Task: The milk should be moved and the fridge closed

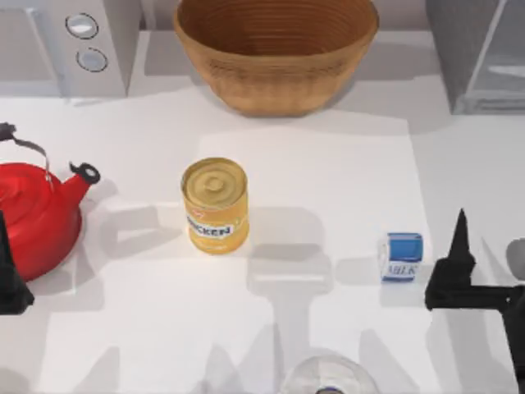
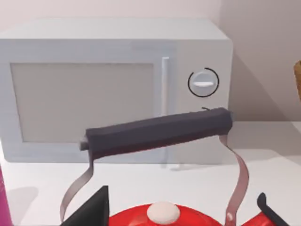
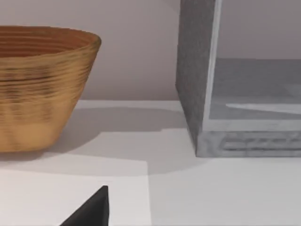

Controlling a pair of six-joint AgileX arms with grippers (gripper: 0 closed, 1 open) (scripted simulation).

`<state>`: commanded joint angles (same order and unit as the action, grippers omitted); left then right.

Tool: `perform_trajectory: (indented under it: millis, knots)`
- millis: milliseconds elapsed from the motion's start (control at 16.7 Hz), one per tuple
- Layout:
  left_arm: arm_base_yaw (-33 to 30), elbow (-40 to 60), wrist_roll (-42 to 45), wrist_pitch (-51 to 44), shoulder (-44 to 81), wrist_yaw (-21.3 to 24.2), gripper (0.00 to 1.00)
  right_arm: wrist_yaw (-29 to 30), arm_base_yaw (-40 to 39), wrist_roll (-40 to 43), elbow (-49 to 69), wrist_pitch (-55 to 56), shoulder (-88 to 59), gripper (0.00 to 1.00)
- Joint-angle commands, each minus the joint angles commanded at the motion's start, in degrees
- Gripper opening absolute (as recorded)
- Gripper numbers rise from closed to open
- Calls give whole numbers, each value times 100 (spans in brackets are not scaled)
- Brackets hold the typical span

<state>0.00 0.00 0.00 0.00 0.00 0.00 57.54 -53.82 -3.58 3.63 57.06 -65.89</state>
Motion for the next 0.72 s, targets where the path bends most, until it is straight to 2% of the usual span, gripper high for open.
perform_trajectory:
  millis: [480, 720]
  knots:
    - [0, 0, 0, 0, 0, 0, 100, 257, -304, -528, 713, 2848, -4248, 100]
    - [0, 0, 0, 0, 0, 0, 100, 269, -399, -705, 1013, 3876, -5639, 100]
